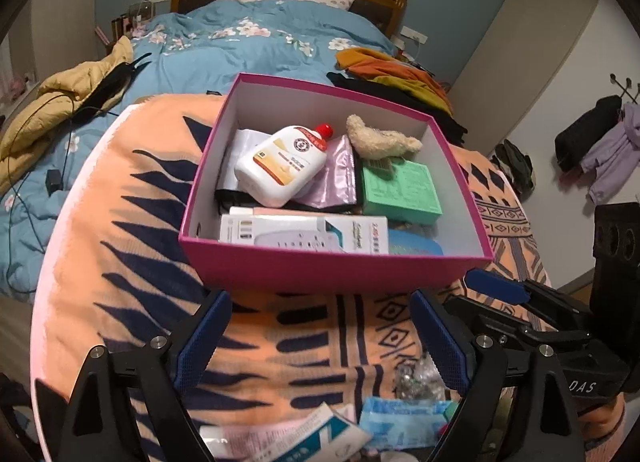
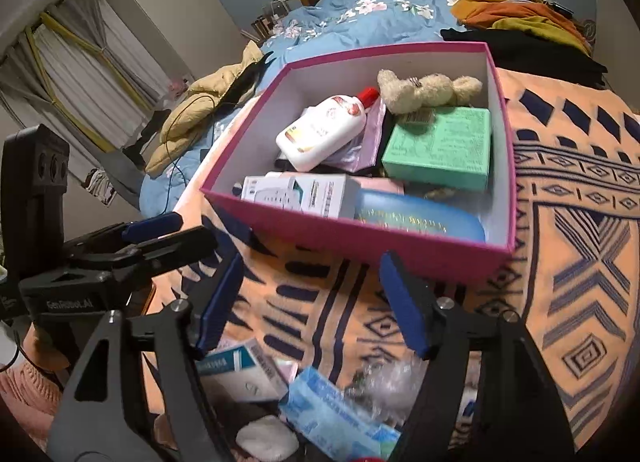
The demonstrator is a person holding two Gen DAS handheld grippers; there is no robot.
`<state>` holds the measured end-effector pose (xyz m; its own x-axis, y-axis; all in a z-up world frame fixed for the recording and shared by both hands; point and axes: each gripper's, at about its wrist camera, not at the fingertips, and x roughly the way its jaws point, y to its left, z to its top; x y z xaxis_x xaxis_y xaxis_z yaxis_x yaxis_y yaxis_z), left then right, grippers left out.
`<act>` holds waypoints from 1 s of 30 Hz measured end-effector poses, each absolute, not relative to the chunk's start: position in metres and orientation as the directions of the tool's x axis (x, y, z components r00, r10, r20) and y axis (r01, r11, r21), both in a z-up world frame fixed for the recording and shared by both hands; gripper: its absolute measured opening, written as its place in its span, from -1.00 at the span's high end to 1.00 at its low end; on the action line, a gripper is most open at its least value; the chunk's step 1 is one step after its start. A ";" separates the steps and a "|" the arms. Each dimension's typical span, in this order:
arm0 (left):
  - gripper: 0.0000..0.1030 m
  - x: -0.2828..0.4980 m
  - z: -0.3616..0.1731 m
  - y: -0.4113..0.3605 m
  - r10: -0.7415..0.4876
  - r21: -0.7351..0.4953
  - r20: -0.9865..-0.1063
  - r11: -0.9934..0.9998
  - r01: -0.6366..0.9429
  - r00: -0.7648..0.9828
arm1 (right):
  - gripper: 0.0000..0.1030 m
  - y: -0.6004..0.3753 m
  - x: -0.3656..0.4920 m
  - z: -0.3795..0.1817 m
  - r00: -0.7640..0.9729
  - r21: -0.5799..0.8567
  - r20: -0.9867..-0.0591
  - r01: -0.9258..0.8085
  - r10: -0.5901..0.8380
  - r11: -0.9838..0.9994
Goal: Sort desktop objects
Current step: 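Open the right tool and withdraw it from the box, then move the right tool down to the pile toward the teal medicine box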
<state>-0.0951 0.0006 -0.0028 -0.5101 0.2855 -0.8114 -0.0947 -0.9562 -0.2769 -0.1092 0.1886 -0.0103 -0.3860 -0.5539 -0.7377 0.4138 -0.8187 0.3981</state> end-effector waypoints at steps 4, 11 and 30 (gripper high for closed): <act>-0.80 -0.081 0.002 0.005 0.269 -0.254 -0.814 -0.962 -0.101 -0.515 | -0.57 0.196 -0.093 -0.007 -0.407 0.397 -0.730 0.400 -0.549 -0.826; -0.80 -0.057 0.010 0.014 0.259 -0.223 -0.809 -0.966 -0.134 -0.527 | -0.59 0.206 -0.071 -0.004 -0.423 0.404 -0.723 0.383 -0.546 -0.831; -0.80 -0.007 -0.005 0.023 0.259 -0.206 -0.832 -0.965 -0.160 -0.491 | -0.59 0.215 -0.018 -0.026 -0.376 0.422 -0.749 0.366 -0.546 -0.830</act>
<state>-0.0071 0.0225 -0.0052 -0.4913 0.2588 -0.8317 -0.1595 -0.9654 -0.2061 -0.0181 0.2149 -0.0259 -0.3760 -0.5460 -0.7487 0.3657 -0.8298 0.4215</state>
